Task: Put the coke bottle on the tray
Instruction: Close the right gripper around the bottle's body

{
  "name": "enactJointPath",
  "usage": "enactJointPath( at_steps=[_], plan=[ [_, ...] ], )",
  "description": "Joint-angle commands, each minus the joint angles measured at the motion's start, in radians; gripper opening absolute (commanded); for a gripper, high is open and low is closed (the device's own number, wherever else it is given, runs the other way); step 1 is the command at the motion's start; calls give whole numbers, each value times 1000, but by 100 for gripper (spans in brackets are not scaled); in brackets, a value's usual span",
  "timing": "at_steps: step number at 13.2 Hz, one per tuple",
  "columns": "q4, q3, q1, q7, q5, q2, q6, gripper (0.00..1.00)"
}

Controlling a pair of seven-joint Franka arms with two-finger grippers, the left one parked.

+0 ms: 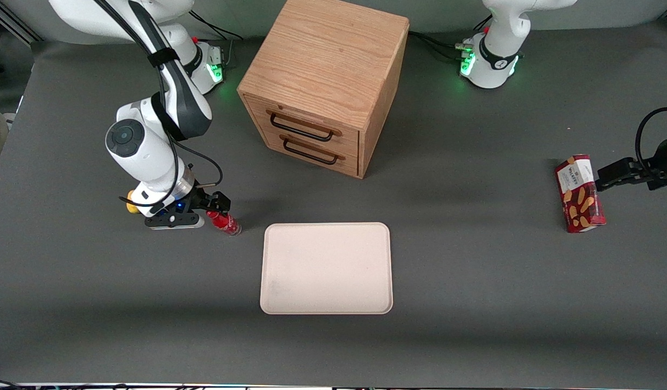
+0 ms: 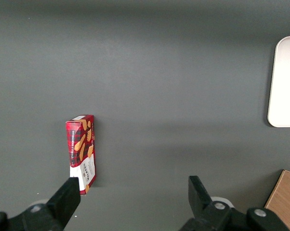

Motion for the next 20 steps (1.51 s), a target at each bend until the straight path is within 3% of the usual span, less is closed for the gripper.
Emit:
enactJointPath(
  at_steps=[1,4,5,7,8,9,15,20],
  plan=[
    [-15,-1,-3,-20,-14,2,28,100],
    [-15,-1,-1,-19,-14,3,28,100],
    [-15,-1,-1,-17,-14,3,26,87],
    [-13,-1,-1,-14,-14,3,22,33],
    [-12,-1,-1,-14,-14,2,19,13],
    [-12,-1,-1,-14,-14,0,14,3],
    [34,-1,-3,-16,-14,-8,-24,0],
    [419,2,-26,-14,0,3,-520,0]
  ],
)
